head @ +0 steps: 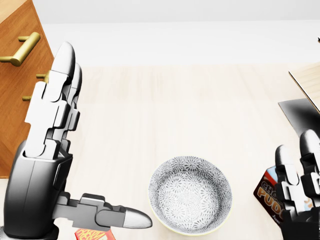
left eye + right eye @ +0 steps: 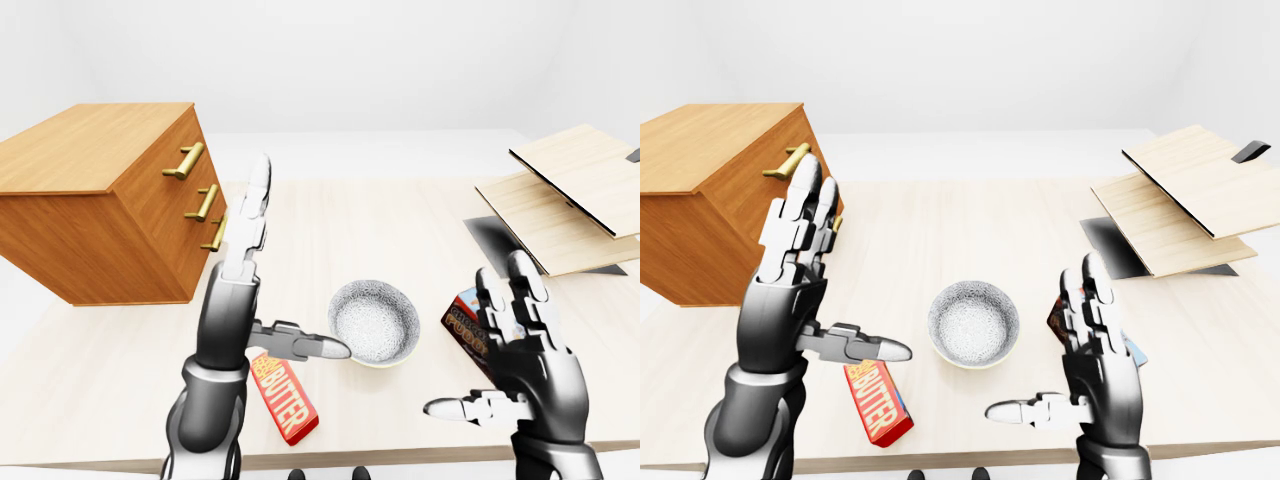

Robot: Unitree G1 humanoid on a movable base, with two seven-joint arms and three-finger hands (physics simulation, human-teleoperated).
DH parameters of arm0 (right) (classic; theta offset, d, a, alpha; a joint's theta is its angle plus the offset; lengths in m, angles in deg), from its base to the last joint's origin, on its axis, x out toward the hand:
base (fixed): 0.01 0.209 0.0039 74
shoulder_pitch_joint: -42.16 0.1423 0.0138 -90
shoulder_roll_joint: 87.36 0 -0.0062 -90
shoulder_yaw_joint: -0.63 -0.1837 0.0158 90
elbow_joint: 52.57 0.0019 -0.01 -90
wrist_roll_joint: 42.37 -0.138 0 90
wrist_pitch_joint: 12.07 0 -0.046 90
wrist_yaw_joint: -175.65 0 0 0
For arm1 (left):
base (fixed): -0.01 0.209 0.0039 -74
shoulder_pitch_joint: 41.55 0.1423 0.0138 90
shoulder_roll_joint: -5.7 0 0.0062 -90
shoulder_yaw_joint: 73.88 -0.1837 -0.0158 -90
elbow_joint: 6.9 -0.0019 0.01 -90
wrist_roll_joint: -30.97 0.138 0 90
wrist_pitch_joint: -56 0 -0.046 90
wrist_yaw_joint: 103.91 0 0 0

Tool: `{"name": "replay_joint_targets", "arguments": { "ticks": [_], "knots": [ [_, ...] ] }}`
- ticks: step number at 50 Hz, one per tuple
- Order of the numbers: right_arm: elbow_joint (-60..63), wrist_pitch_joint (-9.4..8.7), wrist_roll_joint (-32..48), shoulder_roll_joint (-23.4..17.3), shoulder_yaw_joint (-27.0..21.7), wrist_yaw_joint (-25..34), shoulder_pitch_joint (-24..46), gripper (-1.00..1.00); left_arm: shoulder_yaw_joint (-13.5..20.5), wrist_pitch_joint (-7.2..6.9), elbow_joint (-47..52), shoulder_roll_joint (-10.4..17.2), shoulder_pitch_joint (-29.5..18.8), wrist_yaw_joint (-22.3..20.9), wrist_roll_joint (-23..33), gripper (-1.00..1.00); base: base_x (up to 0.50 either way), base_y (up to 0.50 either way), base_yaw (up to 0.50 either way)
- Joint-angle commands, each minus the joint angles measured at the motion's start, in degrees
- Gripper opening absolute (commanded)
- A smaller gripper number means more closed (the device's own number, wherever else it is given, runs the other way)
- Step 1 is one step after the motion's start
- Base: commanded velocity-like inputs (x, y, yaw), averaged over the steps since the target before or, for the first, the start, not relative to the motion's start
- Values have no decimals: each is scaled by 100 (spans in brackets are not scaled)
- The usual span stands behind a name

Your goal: Close the top drawer of the cabinet and put the bowl on top of it.

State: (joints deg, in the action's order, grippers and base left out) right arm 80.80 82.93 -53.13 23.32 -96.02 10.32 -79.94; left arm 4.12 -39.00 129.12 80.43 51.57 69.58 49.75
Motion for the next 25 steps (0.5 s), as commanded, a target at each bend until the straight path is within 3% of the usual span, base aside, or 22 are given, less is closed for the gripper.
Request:
{"name": "replay_joint_targets", "arguments": {
  "ticks": [1, 9, 14, 25],
  "knots": [
    [508, 0, -399, 393, -517, 459, -296, 100, -441, 0, 232, -1, 92, -16, 572, 100, 0, 0, 0],
    [849, 0, -750, 861, -1106, 968, -309, 100, -828, 0, 313, -26, 137, 16, 1078, 100, 0, 0, 0],
    [946, -227, -879, 1084, -1473, 1182, -123, 100, -1112, 0, 392, -8, 194, -15, 1500, 100, 0, 0, 0],
    [956, -370, -834, 1310, -1703, 1386, 79, 100, -1753, 0, 424, 76, 467, -178, 2330, 100, 0, 0, 0]
  ]
}}
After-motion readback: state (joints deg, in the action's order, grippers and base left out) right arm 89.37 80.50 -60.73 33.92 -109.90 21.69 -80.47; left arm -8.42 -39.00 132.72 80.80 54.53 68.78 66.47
